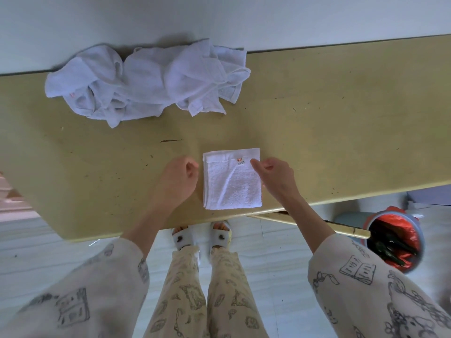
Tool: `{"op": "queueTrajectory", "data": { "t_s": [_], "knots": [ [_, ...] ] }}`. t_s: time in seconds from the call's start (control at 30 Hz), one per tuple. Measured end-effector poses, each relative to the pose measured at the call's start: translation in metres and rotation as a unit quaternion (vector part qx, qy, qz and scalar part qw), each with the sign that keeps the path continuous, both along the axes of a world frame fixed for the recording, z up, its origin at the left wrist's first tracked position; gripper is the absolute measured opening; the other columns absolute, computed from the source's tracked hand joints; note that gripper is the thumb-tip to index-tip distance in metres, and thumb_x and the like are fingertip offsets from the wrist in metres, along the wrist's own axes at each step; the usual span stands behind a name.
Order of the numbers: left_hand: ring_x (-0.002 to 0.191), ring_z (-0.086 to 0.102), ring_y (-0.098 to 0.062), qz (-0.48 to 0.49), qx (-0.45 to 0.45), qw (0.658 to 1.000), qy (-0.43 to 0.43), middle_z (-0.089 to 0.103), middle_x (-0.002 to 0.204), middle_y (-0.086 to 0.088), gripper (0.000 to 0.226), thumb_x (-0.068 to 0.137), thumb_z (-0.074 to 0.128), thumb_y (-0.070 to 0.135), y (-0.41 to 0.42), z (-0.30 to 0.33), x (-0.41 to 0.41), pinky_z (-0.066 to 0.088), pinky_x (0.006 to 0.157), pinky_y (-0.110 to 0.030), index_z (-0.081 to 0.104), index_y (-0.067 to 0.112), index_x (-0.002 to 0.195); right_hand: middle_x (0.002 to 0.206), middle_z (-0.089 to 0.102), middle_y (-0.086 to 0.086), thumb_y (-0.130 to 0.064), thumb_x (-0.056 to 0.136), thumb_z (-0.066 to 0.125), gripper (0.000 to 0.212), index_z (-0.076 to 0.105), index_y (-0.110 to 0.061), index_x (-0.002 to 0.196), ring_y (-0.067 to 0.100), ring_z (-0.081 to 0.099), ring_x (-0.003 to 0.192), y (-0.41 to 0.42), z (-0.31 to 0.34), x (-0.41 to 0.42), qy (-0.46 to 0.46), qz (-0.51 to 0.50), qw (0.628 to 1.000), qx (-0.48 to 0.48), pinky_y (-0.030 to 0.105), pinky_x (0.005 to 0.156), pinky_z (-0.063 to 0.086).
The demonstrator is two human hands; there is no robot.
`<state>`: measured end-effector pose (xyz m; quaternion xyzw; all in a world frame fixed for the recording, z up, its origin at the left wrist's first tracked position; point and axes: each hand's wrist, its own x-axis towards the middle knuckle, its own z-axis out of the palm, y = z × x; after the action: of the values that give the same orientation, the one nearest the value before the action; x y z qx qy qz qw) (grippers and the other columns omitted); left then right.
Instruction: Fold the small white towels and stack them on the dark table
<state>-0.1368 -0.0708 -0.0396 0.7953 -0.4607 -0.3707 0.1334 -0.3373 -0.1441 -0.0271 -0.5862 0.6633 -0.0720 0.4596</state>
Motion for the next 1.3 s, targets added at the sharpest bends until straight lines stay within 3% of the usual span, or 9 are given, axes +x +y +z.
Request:
{"op": "queueTrajectory", "data": {
  "t_s": [0.13,0.37,0.57,0.67,0.83,1.0,1.1,1.2,1.3],
  "knots": [
    [0.111,0.044,-0.023,-0.127,-0.083,0.985,-0.078,0.053,0.114,-0.003,0.021,0.089,0.055,0.024,-0.037,-0.013,-0.007,0.032,0.093,-0.029,0.056,0.019,0.110,0.092,0.061,-0.002,-0.030,0.091,0.055,0.028,0.062,-0.007,0.104,0.014,0.055,0.087,-0.009,-0.003,0.012,-0.012,0.001,1.000,-0.016,0.025,0.078,0.040],
    [0.110,0.038,-0.024,-0.160,-0.094,0.978,-0.090,0.050,0.110,0.000,0.025,0.083,0.063,0.035,-0.046,-0.008,-0.014,0.029,0.093,-0.031,0.059,0.021,0.103,0.066,0.046,-0.001,-0.011,0.089,0.055,0.008,0.060,-0.007,0.085,0.011,0.038,0.062,-0.003,0.003,0.006,-0.166,-0.039,0.985,0.028,0.017,0.058,0.032],
    [0.108,0.038,-0.018,-0.167,-0.066,0.984,-0.010,0.052,0.102,0.008,0.020,0.081,0.066,0.032,-0.038,0.009,-0.003,0.024,0.091,-0.030,0.059,0.020,0.095,0.058,0.036,-0.011,-0.005,0.089,0.048,0.027,0.046,-0.018,0.065,0.010,0.030,0.059,0.004,0.010,-0.007,-0.251,-0.047,0.960,0.113,0.025,0.061,0.024],
    [0.113,0.040,-0.013,-0.160,-0.093,0.983,0.007,0.058,0.112,0.013,0.013,0.078,0.069,0.027,-0.028,0.018,0.002,0.019,0.092,-0.028,0.058,0.023,0.083,0.074,0.039,0.007,-0.018,0.078,0.055,0.013,0.050,-0.007,0.076,0.019,0.035,0.072,0.009,0.013,-0.010,-0.284,-0.046,0.948,0.131,0.033,0.069,0.028],
    [0.139,0.018,-0.009,-0.229,-0.079,0.967,0.078,0.031,0.135,0.025,0.027,0.076,0.072,0.024,-0.018,0.032,0.008,0.009,0.112,-0.038,0.048,0.036,0.071,0.076,0.028,0.011,-0.030,0.060,0.054,0.041,0.044,0.006,0.076,0.030,0.020,0.073,0.017,0.017,-0.013,-0.300,-0.007,0.940,0.163,0.040,0.067,0.011],
    [0.114,0.047,-0.004,-0.187,-0.021,0.970,0.155,0.059,0.108,0.024,0.019,0.078,0.069,0.027,-0.019,0.033,0.004,0.027,0.109,-0.044,0.053,0.036,0.075,0.067,0.022,0.003,-0.026,0.058,0.054,0.026,0.037,-0.009,0.066,0.030,0.013,0.073,0.018,0.018,-0.014,-0.293,-0.008,0.943,0.155,0.038,0.063,0.011],
    [0.124,0.034,-0.003,-0.209,-0.005,0.968,0.141,0.043,0.125,0.026,0.016,0.079,0.069,0.028,-0.018,0.036,0.003,0.017,0.112,-0.049,0.053,0.032,0.078,0.069,0.021,0.004,-0.030,0.056,0.054,0.028,0.035,-0.014,0.068,0.033,0.014,0.076,0.019,0.021,-0.015,-0.292,-0.003,0.944,0.156,0.035,0.061,0.015],
    [0.139,0.013,-0.003,-0.260,0.005,0.955,0.144,0.027,0.146,0.022,0.018,0.080,0.068,0.028,-0.019,0.039,-0.003,0.005,0.115,-0.049,0.051,0.033,0.079,0.073,0.019,0.010,-0.031,0.054,0.053,0.040,0.038,0.002,0.070,0.034,0.014,0.075,0.022,0.021,-0.015,-0.285,0.022,0.945,0.161,0.037,0.062,0.014],
    [0.141,0.008,-0.002,-0.292,0.009,0.943,0.162,0.028,0.146,0.023,0.021,0.081,0.068,0.027,-0.019,0.041,-0.008,0.001,0.115,-0.047,0.049,0.035,0.079,0.079,0.028,0.012,-0.031,0.056,0.053,0.048,0.040,0.012,0.074,0.033,0.022,0.073,0.024,0.023,-0.014,-0.286,0.039,0.944,0.160,0.035,0.063,0.017]
  ]
}}
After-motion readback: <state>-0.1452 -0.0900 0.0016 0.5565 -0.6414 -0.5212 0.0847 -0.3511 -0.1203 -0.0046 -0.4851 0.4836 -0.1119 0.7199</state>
